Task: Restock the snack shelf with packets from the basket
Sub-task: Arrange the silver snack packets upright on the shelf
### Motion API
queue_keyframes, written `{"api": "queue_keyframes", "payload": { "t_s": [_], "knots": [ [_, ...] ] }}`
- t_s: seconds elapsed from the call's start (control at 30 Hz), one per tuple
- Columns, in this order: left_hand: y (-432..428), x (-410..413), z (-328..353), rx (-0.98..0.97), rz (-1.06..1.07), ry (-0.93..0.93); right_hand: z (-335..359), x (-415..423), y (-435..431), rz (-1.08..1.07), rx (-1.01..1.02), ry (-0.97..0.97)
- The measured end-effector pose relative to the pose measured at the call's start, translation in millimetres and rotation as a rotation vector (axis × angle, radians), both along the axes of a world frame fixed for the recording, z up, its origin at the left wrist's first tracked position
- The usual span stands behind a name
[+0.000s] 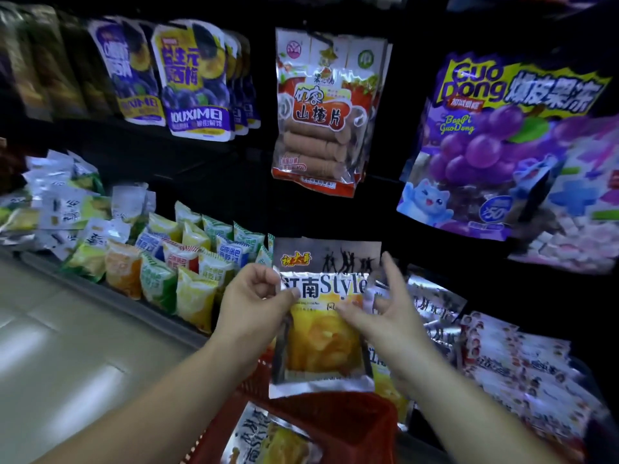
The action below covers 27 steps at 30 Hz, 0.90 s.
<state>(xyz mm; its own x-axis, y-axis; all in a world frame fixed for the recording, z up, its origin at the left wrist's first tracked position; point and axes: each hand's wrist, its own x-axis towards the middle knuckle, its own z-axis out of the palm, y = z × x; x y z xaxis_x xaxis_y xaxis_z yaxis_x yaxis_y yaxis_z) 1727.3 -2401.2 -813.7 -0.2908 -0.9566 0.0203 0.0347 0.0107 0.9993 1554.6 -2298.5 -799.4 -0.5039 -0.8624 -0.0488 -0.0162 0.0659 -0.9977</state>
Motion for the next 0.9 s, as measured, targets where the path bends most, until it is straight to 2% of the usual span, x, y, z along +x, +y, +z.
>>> {"api": "queue_keyframes", "payload": {
  "t_s": [0.1,0.27,0.43,0.5,0.67,0.8,0.9],
  "knots": [
    [24.1,8.1,2.3,0.016,0.007,0.020,-4.3,21.1,6.9,-0.052,-0.068,0.154],
    [35.0,11.2,5.5,0.063,-0.139,0.043,-17.8,10.0,-0.1,-0.037,-0.064,0.218],
    [25.0,9.8,3.1,0.022,-0.068,0.022,-24.4,1.3,-6.9,0.217,-0.015,0.170],
    [20.0,9.8,1.4,0.038,-0.058,0.058,-28.7,-0.1,-10.0,0.271,0.022,0.234],
    [14.2,8.7,2.1,0.048,-0.118,0.103,-28.9,-6.2,-14.4,0.217,0.006,0.285],
    [7.1,8.1,-9.2,0.031,-0.084,0.024,-27.3,-7.4,-10.1,0.221,-0.013,0.283],
    [6.6,10.5,-7.3,0.000,-0.133,-0.028,-19.6,-6.8,-7.6,0.131,-0.065,0.228]
  ]
}}
